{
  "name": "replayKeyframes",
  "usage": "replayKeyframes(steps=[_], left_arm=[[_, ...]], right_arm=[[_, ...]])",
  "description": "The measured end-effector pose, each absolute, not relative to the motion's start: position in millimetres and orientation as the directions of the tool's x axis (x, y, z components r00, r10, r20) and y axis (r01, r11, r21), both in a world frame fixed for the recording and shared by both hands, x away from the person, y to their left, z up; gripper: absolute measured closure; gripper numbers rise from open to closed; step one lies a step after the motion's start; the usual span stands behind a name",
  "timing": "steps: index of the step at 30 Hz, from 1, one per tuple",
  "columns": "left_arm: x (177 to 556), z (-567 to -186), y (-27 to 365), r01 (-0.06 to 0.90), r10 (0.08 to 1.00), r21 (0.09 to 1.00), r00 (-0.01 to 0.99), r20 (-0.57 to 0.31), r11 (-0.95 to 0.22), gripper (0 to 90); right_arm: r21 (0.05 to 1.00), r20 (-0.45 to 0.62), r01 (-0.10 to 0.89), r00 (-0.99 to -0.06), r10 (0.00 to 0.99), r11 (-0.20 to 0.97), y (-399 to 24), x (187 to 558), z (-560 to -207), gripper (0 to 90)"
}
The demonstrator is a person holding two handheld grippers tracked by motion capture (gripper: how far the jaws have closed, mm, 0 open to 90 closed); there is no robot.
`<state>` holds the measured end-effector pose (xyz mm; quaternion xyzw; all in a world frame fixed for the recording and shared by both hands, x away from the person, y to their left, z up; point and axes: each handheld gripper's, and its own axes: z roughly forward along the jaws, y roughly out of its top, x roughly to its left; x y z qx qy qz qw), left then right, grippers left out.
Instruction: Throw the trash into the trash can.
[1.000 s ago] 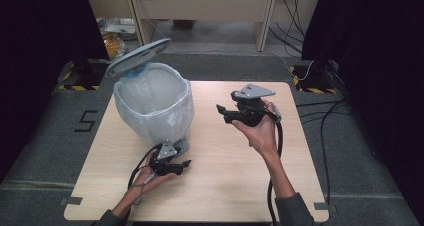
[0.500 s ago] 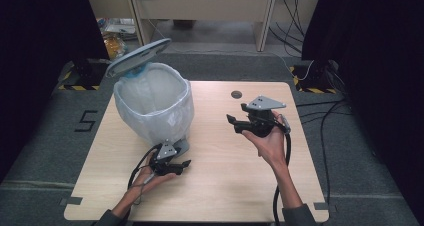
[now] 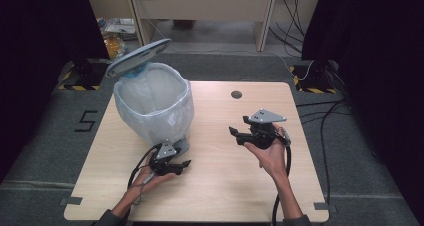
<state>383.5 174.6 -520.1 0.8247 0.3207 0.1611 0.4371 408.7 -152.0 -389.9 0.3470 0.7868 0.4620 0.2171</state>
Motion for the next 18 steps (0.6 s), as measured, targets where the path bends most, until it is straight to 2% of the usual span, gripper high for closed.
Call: replayKeyframes(steps=[18], left_arm=[[383, -520, 175, 0.391, 0.669, 0.822, 0.743, -0.017, -0.413, 37.3]], right_arm=[[0.852, -0.014, 0.394, -0.641, 0.767, 0.344, -164, 395, -434, 34.4]])
